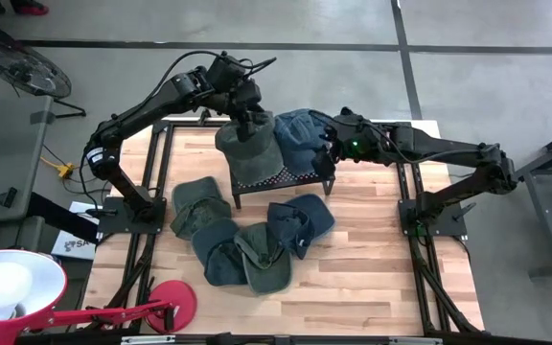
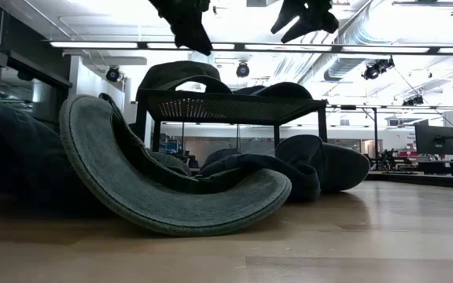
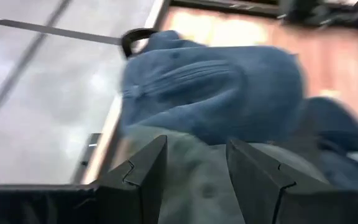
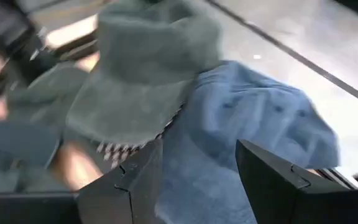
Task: Pick & Place hat
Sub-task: Stack the dark blue cap on top of the dark blue cap on the shelf
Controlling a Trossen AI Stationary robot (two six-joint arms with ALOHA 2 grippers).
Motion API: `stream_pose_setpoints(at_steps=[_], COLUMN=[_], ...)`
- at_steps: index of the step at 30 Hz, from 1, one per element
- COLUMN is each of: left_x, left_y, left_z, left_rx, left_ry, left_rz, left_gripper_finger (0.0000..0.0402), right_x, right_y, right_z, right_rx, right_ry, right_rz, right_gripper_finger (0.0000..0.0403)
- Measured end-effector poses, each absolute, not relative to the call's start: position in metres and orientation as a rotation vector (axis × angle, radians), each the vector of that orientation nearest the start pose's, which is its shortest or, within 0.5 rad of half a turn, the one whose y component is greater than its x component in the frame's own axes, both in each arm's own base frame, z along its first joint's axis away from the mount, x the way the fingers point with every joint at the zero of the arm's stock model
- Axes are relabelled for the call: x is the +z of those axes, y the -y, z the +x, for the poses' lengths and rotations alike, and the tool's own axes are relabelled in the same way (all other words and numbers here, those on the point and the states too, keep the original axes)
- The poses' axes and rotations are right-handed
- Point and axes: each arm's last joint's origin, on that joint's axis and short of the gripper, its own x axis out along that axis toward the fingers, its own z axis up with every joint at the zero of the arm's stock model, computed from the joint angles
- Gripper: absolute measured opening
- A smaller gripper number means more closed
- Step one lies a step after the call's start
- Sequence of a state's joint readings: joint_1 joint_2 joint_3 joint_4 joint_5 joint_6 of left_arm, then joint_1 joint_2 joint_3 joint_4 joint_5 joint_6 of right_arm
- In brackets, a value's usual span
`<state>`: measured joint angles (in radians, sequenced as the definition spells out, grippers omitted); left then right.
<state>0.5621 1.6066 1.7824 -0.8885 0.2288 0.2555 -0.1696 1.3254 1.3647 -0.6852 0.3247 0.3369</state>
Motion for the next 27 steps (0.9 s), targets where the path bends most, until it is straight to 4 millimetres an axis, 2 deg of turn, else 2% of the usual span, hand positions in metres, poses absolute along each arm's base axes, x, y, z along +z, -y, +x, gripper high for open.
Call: stream_pose_setpoints(at_steps=[6, 12, 17, 20, 23, 27], left_x=[0.407, 0.416, 0.427, 0.433, 0.436, 0.433], left_y=[-0.162, -0.142, -0.121, -0.105, -0.093, -0.081], left_z=[0.286, 0.287, 0.285, 0.283, 0.282, 0.281], left_rx=[0.17, 0.23, 0.246, 0.239, 0.238, 0.232], left_ry=[-0.685, -0.689, -0.668, -0.646, -0.651, -0.7], left_rz=[-0.118, -0.025, 0.017, 0.026, 0.037, 0.047], left_gripper_finger=[0.0163, 0.0163, 0.0163, 0.0163, 0.0163, 0.0163], right_x=[0.367, 0.356, 0.347, 0.333, 0.31, 0.278], right_y=[0.049, 0.033, 0.011, -0.007, -0.024, -0.043], right_z=[0.267, 0.26, 0.257, 0.257, 0.256, 0.254], right_rx=[-0.342, -0.242, -0.099, 0.023, 0.125, 0.165], right_ry=[-0.676, -0.841, -0.924, -0.965, -1.007, -1.024], right_rz=[0.215, 0.157, 0.068, 0.01, -0.047, -0.122], right_gripper_finger=[0.0197, 0.0197, 0.0197, 0.0197, 0.0197, 0.0197])
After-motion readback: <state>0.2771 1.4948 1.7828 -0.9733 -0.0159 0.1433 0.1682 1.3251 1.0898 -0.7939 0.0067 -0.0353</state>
